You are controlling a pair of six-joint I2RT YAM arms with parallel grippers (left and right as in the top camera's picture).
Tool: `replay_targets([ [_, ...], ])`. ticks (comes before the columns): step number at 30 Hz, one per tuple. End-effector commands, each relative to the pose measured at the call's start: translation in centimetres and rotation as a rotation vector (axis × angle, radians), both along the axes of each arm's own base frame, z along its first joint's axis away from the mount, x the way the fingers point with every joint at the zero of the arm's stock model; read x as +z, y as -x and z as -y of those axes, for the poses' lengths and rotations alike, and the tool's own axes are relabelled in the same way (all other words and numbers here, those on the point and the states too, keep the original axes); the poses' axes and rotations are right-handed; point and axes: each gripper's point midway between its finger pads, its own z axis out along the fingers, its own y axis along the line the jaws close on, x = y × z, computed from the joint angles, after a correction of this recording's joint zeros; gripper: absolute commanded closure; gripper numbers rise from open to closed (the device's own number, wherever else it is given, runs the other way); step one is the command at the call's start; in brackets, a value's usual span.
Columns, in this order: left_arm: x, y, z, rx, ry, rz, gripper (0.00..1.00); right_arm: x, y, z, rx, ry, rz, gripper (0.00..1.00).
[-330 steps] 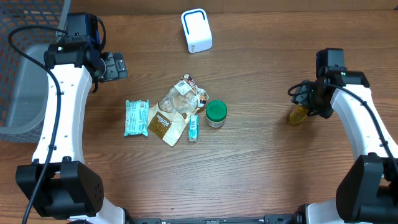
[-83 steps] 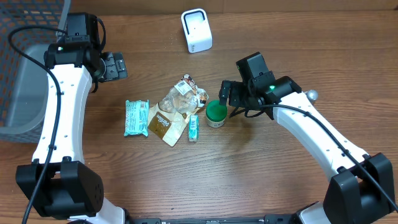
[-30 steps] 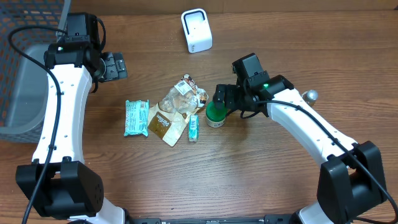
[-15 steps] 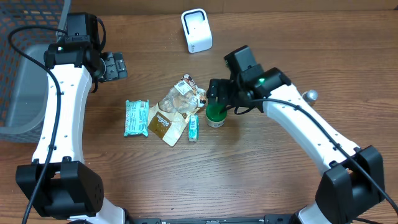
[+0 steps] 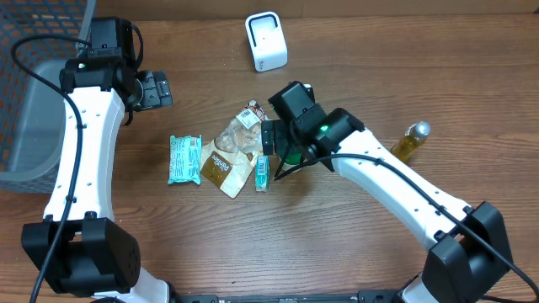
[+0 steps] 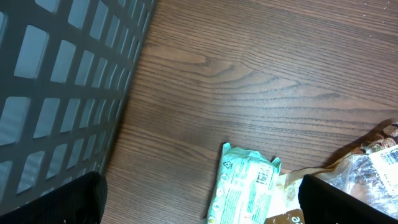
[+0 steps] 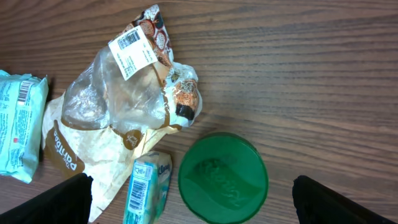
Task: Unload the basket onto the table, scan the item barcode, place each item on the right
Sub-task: 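Lower the right gripper around the green lid of the tub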
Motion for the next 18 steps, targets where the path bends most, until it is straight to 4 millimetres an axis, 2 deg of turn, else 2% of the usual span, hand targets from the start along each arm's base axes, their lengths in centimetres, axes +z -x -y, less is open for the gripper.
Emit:
replay_targets([
  [1, 0.9, -0.3, -0.1, 0.001, -0.007, 0.025, 0.00, -1.4, -0.7, 0.7, -0.025, 0.070, 0.011, 0.00],
  [3, 0.9, -0.3, -0.1, 0.001, -0.007, 0.025, 0.00, -2.8, -0.9, 0.8, -0.029, 0.099, -0.013, 0.00],
  [8, 0.9, -0.3, -0.1, 0.001, -0.007, 0.025, 0.00, -4.7, -0.8, 0.9, -0.028, 0.127, -0.047, 0.00],
  [18, 0.9, -0.3, -0.1, 0.001, -0.007, 0.025, 0.00, -5.5, -0.3, 1.3, -0.026, 0.151, -0.077, 0.00],
])
